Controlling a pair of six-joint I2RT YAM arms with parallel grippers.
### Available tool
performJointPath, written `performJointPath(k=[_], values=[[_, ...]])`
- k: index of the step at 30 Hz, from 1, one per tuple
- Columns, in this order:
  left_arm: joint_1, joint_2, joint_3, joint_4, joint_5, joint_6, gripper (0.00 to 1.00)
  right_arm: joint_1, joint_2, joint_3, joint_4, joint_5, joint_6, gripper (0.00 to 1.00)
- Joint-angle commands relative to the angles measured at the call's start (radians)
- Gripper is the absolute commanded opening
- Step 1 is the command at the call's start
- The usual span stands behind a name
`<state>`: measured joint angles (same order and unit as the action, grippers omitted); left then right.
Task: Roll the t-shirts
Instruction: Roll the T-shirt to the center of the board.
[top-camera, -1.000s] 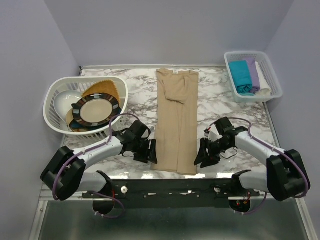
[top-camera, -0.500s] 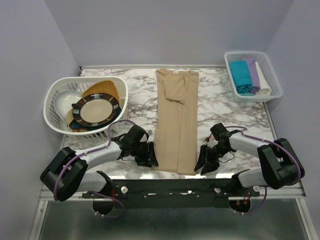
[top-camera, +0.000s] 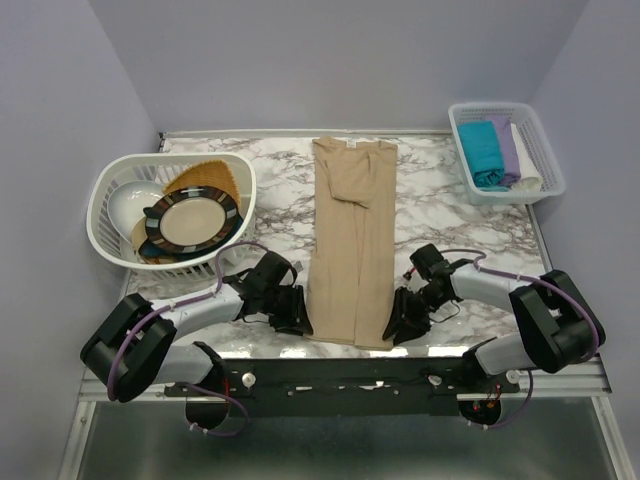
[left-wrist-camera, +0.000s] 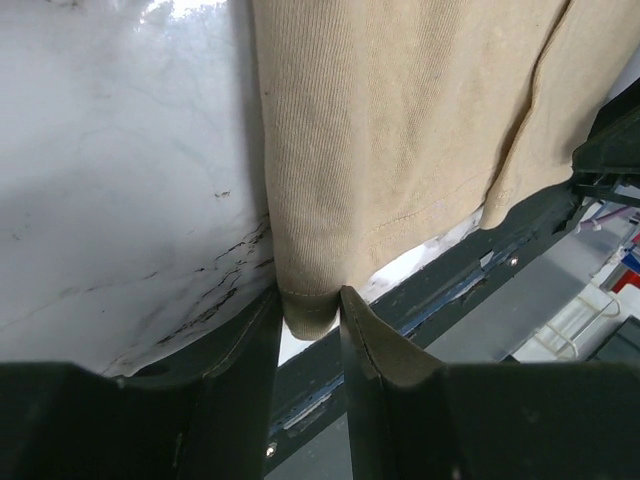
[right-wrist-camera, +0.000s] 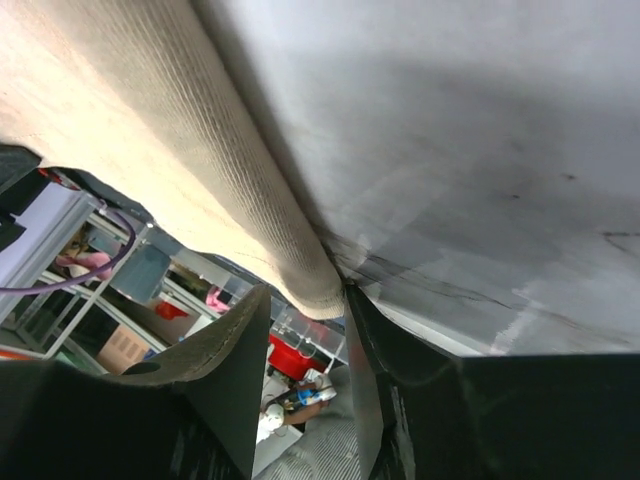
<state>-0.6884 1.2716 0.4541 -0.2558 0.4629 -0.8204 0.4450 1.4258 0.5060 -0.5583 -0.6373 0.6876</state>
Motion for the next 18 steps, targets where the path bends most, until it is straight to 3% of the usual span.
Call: performJointPath(k=[1,13,17,18], values=[[0.000,0.006,-0.025,-0.054,-0.099,0.023,0.39,0.035,0.062,-0.026,-0.041,0.134,0.035,0.44],[0.001,0.006,-0.029,-0.027,-0.075,0.044,0.17,0.069,0.013,-0.060,-0.068,0.174,0.021,0.44],[0.000,0.012,-0.028,-0.014,-0.069,0.052,0.08,0.069,0.007,-0.060,-0.052,0.171,0.016,0.40],[0.000,0.012,-0.028,-0.013,-0.067,0.052,0.07,0.069,0.004,-0.060,-0.046,0.169,0.010,0.35]])
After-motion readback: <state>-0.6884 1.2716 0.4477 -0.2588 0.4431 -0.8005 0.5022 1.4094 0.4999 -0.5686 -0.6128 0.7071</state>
